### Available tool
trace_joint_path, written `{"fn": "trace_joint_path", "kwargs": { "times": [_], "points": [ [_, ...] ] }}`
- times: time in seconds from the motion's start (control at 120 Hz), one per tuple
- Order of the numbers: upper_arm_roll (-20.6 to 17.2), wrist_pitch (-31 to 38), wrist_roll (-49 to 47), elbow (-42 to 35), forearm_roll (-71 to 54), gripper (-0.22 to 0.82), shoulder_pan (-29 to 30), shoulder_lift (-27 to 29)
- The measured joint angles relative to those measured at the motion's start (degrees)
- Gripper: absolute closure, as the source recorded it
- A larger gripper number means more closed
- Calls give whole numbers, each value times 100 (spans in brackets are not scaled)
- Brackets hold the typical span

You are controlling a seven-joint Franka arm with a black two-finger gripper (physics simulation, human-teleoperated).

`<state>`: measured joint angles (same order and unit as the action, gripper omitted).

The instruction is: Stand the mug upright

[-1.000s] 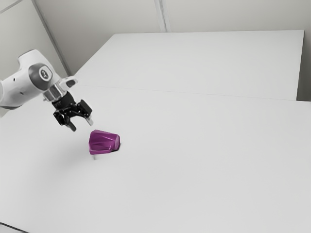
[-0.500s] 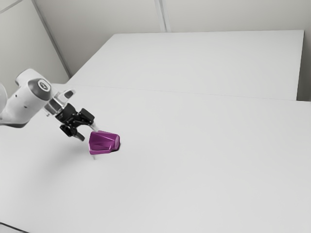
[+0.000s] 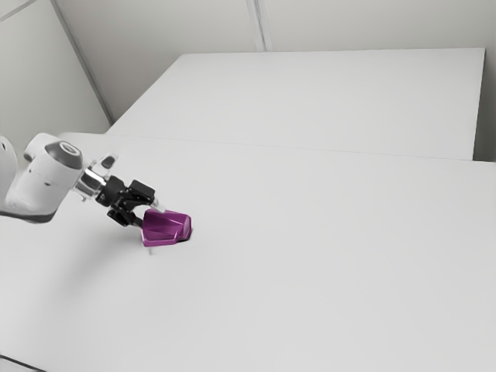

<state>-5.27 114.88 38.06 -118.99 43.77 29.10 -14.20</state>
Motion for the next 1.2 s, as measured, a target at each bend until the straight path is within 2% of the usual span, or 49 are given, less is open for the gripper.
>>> {"fn": "trace_joint_path", "kwargs": {
  "times": [0.408,0.5,0.667,0.775,0.967,1.2],
  "points": [
    [-29,-141,1004,-108,1011,3,31,-127],
    [-34,-207,1182,-144,1143,14,87,-139],
    [-49,-293,1453,-160,1262,49,110,-141],
    [-67,-315,1610,-156,1292,63,113,-125],
    [-227,-322,1829,-161,1319,73,117,12],
    [-352,-324,1978,-181,1261,77,-80,483]
  ]
}}
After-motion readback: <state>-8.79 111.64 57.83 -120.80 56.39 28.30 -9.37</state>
